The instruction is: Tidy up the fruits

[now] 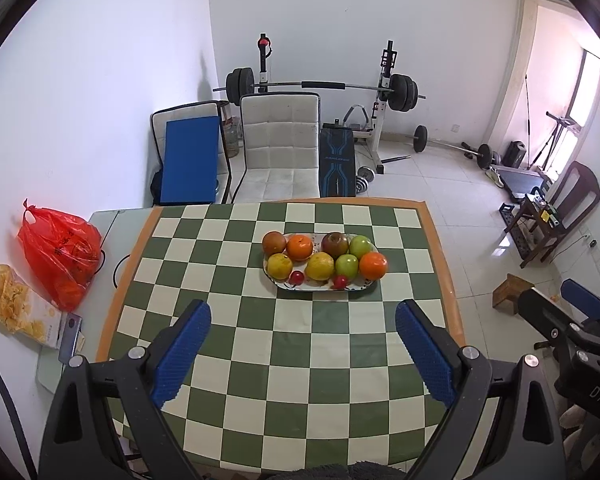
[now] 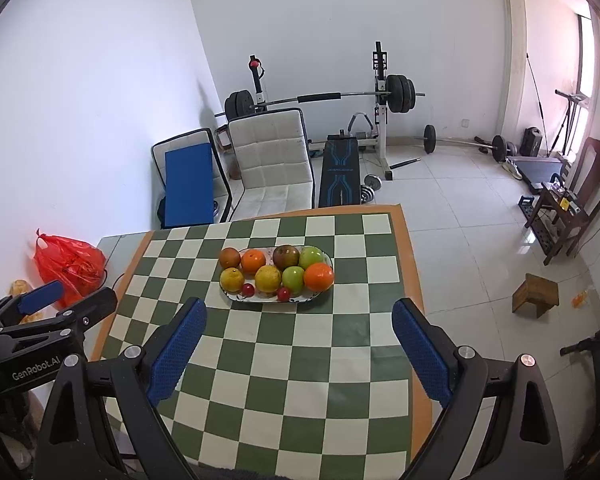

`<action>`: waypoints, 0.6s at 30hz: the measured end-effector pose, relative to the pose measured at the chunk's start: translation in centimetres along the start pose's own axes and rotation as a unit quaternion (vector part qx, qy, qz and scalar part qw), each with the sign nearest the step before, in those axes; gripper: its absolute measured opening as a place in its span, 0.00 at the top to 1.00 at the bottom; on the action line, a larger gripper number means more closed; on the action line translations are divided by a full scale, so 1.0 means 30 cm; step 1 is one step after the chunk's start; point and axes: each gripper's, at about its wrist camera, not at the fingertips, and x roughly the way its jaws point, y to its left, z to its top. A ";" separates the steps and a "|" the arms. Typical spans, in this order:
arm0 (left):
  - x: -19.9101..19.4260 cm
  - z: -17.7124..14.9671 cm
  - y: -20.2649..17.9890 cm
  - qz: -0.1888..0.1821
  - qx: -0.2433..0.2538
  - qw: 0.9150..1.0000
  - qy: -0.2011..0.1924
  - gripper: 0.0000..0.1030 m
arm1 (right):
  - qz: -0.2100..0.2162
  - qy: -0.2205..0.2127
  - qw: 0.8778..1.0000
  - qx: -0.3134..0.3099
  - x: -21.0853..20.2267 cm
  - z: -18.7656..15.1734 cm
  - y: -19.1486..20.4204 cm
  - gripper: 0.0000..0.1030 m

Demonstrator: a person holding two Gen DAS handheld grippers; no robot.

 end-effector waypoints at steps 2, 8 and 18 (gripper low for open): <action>0.004 0.003 -0.005 0.000 -0.001 1.000 0.000 0.08 | 0.000 0.003 1.000 0.002 0.000 0.000 -0.006 0.07; 0.043 0.023 -0.005 0.006 -0.006 1.000 0.006 0.07 | -0.001 0.000 1.000 0.004 0.025 0.001 -0.015 0.07; 0.234 0.089 0.010 0.031 -0.008 0.999 0.033 0.00 | -0.021 0.004 1.000 -0.010 0.241 0.074 -0.015 0.07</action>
